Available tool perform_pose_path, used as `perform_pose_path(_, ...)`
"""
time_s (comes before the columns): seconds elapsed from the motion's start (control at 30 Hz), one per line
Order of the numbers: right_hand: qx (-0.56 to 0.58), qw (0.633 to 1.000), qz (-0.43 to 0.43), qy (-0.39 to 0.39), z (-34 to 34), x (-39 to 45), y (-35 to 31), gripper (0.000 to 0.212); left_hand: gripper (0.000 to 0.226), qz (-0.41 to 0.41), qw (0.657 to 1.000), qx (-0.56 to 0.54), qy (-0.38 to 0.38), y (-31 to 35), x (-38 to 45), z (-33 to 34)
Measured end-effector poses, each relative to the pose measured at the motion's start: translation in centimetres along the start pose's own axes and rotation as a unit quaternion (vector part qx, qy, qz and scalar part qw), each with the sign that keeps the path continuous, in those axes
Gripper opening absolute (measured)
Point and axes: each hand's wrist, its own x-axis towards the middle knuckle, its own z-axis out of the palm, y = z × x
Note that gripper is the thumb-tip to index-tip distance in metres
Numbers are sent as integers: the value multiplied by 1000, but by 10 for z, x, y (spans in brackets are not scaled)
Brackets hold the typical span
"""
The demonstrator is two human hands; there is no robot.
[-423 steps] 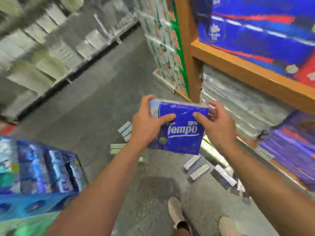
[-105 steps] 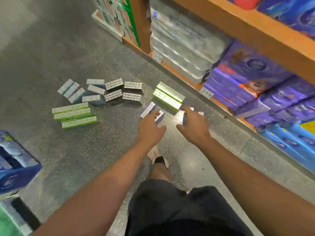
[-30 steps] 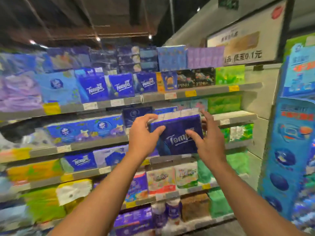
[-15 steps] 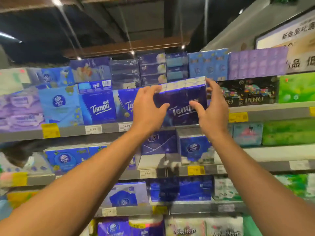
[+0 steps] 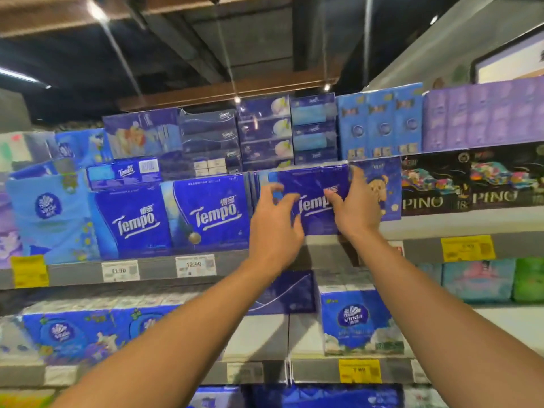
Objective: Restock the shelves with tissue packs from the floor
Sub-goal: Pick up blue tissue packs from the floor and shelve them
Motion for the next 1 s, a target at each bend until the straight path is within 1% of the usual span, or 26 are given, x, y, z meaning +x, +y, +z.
perform_pose_path(0.07, -29, 999, -11, -28, 7, 5, 5, 72, 38, -45, 999, -9, -16, -15, -1, 14)
perform_pose_path(0.1, -48, 998, -17, -41, 9, 7, 4, 77, 39, -54, 998, -3, -19, -20, 0, 19)
perform_pose_path(0.17, -63, 995, -41, -63, 13, 6, 2, 85, 41, -40, 999, 11, -14, -26, -1, 25)
perform_pose_path(0.27, -75, 990, -77, -94, 22, 3, 1, 97, 44, -25, 1000, 1, 9, -27, -3, 29)
perform_pose_path(0.43, -156, 979, -85, -101, 27, -3, 6, 100, 49, -67, 998, 15, -4, -33, 2, 35)
perform_pose_path(0.6, -123, 983, -68, -120, 25, -3, 6, 100, 49, -73, 997, 23, -24, -32, 1, 36)
perform_pose_path(0.63, -113, 985, -71, -113, 22, -5, 4, 97, 47, -70, 997, 19, -23, -31, 0, 34)
perform_pose_path(0.67, -101, 988, -78, -91, 19, -8, 2, 90, 45, -65, 998, 12, -22, -31, -1, 33)
perform_pose_path(0.73, -68, 992, -104, -19, 9, -18, -3, 72, 39, -51, 998, -26, -16, -28, -4, 29)
perform_pose_path(0.77, -48, 993, -112, 12, 3, -26, -5, 67, 37, -42, 998, -54, -11, -26, -6, 26)
perform_pose_path(0.83, -3, 993, -110, 50, -11, -47, -7, 64, 34, -12, 994, -111, 4, -24, -15, 20)
perform_pose_path(0.9, 16, 990, -114, 80, -28, -72, -5, 61, 34, 24, 987, -158, 17, -19, -29, 14)
perform_pose_path(0.97, -6, 990, -110, 90, -47, -102, -3, 58, 36, 33, 976, -216, 11, -12, -47, 10)
perform_pose_path(1.0, -23, 991, -101, 88, -57, -118, -3, 58, 37, 22, 969, -247, -2, -7, -58, 8)
